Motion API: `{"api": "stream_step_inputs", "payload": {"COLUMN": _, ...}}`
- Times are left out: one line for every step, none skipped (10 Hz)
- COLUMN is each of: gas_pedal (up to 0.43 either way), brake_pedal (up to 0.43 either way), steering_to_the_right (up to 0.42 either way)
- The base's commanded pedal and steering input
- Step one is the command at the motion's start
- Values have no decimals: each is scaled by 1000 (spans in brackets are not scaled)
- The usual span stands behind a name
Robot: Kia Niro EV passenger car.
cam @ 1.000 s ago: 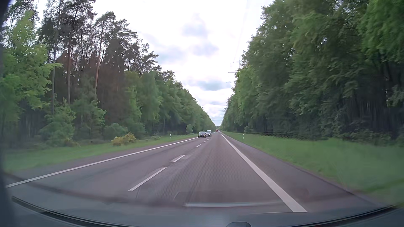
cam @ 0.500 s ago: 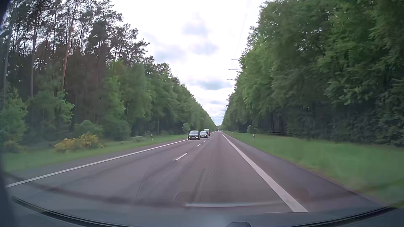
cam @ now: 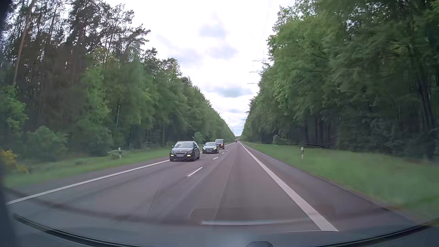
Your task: Follow the waypoints while adhering to traffic rules and regulations
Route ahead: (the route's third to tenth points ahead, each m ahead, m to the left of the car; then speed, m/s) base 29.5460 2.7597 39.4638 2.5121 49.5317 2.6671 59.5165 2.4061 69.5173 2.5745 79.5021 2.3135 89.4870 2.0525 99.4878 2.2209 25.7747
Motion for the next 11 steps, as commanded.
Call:
{"api": "stream_step_inputs", "payload": {"gas_pedal": 331, "brake_pedal": 0, "steering_to_the_right": -4}}
{"api": "stream_step_inputs", "payload": {"gas_pedal": 331, "brake_pedal": 0, "steering_to_the_right": -4}}
{"api": "stream_step_inputs", "payload": {"gas_pedal": 331, "brake_pedal": 0, "steering_to_the_right": -4}}
{"api": "stream_step_inputs", "payload": {"gas_pedal": 331, "brake_pedal": 0, "steering_to_the_right": -4}}
{"api": "stream_step_inputs", "payload": {"gas_pedal": 319, "brake_pedal": 0, "steering_to_the_right": -4}}
{"api": "stream_step_inputs", "payload": {"gas_pedal": 311, "brake_pedal": 0, "steering_to_the_right": -4}}
{"api": "stream_step_inputs", "payload": {"gas_pedal": 268, "brake_pedal": 0, "steering_to_the_right": -4}}
{"api": "stream_step_inputs", "payload": {"gas_pedal": 240, "brake_pedal": 0, "steering_to_the_right": -4}}
{"api": "stream_step_inputs", "payload": {"gas_pedal": 197, "brake_pedal": 0, "steering_to_the_right": -3}}
{"api": "stream_step_inputs", "payload": {"gas_pedal": 169, "brake_pedal": 0, "steering_to_the_right": -3}}
{"api": "stream_step_inputs", "payload": {"gas_pedal": 138, "brake_pedal": 0, "steering_to_the_right": -3}}
